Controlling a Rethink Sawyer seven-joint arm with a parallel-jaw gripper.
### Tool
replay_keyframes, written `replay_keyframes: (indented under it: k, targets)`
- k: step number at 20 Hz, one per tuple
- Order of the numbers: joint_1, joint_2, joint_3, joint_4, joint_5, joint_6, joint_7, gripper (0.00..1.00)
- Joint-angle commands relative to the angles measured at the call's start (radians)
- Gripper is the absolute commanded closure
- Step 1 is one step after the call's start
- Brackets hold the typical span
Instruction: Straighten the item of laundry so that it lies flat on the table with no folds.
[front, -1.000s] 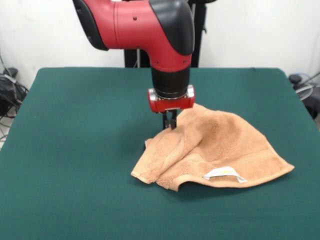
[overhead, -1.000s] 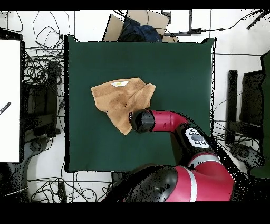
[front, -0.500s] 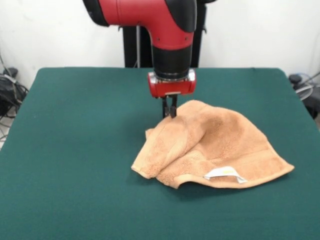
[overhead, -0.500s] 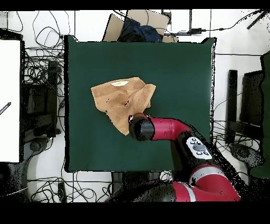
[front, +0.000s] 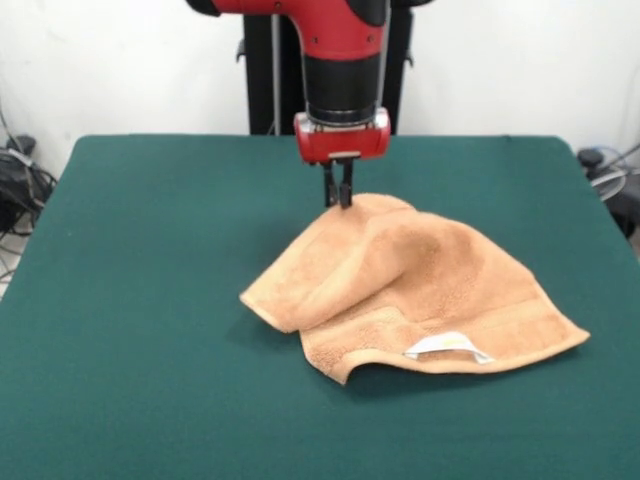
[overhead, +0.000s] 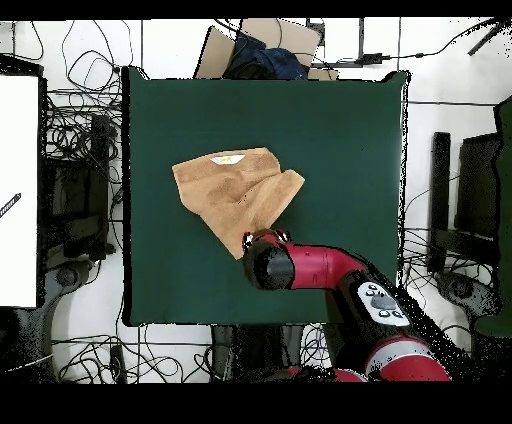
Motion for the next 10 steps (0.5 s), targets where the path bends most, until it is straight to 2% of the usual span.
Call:
replay_keyframes:
  k: [1, 4, 10]
  targets:
    - [-0.01, 0.009, -0.021, 0.094, 0.007, -0.07, 0.198, 1.0]
    - [0.0, -0.021, -0.034, 0.123, 0.018, -0.076, 0.213, 1.0]
    - [-0.006, -0.015, -0.089, 0.203, 0.012, -0.17, 0.249, 1.0]
